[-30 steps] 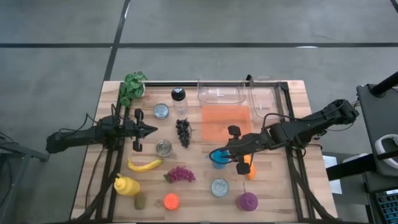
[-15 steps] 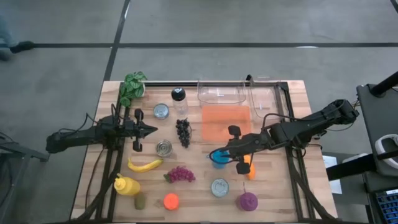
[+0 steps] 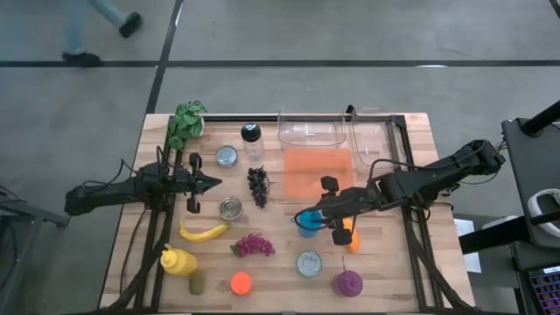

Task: Pick & Place Food Item
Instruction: Put the blue water bottle into the right transparent bin

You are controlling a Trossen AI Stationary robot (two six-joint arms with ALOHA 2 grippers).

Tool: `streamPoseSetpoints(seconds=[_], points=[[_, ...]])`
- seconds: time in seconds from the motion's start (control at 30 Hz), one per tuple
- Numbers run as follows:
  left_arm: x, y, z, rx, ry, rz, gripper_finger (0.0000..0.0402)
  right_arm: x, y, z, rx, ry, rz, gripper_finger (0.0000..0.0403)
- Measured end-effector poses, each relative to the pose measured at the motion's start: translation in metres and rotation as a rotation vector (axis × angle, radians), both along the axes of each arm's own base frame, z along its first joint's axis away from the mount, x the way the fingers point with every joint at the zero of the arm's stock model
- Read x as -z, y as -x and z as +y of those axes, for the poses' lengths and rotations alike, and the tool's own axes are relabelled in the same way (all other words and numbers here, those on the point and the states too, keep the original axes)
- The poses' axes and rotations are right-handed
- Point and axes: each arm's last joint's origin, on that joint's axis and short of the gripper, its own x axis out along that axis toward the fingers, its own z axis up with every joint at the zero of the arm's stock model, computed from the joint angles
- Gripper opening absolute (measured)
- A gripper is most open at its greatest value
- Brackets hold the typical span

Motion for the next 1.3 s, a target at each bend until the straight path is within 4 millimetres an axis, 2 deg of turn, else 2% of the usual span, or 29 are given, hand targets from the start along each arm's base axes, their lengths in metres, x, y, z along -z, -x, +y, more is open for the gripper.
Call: streamPoseSetpoints(seconds=[0.2,0.4,1.1,1.3], points=[[0.0,0.0,0.0,0.0,0.0,0.0,0.0006,0.006,0.001,-0.001,0.0,0.007,0.019,0.0164],[0.0,0.0,0.0,0.0,0.0,0.0,0.0006,0.009,0.002,-0.001,0.002,0.008,0.026,0.0164],[0.0,0.0,0.0,0.0,0.0,-0.001,0.0006,0.015,-0.002,0.001,-0.008,0.023,0.04,0.007],[0.0,0.0,0.0,0.0,0.0,0.0,0.0006,0.015,-0.002,0.001,-0.01,0.025,0.041,0.0063]])
